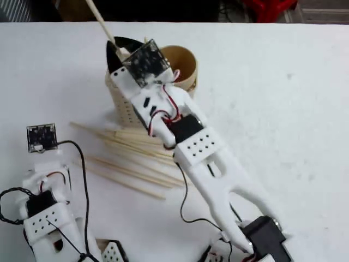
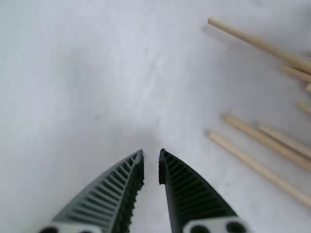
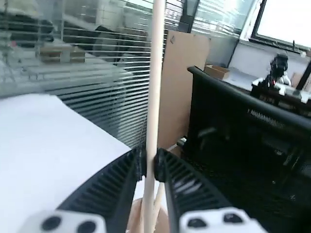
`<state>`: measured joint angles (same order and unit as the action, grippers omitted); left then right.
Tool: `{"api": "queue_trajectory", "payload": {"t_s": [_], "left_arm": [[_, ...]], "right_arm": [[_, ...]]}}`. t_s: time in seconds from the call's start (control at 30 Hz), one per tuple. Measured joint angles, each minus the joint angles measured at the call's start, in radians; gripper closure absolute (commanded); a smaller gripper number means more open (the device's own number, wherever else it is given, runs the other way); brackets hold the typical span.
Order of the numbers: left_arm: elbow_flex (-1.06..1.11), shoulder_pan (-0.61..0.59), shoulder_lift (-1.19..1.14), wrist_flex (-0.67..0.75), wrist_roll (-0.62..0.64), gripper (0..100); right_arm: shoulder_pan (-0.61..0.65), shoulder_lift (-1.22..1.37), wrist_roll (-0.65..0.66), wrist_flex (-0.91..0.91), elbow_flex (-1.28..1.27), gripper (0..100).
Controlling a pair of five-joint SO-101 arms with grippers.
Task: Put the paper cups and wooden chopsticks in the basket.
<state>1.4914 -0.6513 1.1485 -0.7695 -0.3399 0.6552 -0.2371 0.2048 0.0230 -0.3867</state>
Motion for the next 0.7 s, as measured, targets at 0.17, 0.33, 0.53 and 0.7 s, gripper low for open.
{"api": "queue_trajectory", "payload": {"t_s": [0.17, 0.33, 0.53, 0.7], "left_arm": [[0.000, 0.000, 0.000, 0.000, 0.000, 92], [0.000, 0.000, 0.000, 0.000, 0.000, 92], [0.000, 0.000, 0.000, 0.000, 0.000, 92], [0.000, 0.000, 0.000, 0.000, 0.000, 92]], "right_arm": [[-0.006, 0.002, -0.051, 0.149, -0.164, 98.1], [-0.020, 0.000, -0.051, 0.180, -0.226, 94.3], [-0.025, -0.003, -0.051, 0.155, -0.229, 81.7], [-0.025, -0.048, -0.054, 0.075, -0.229, 90.6]]}}
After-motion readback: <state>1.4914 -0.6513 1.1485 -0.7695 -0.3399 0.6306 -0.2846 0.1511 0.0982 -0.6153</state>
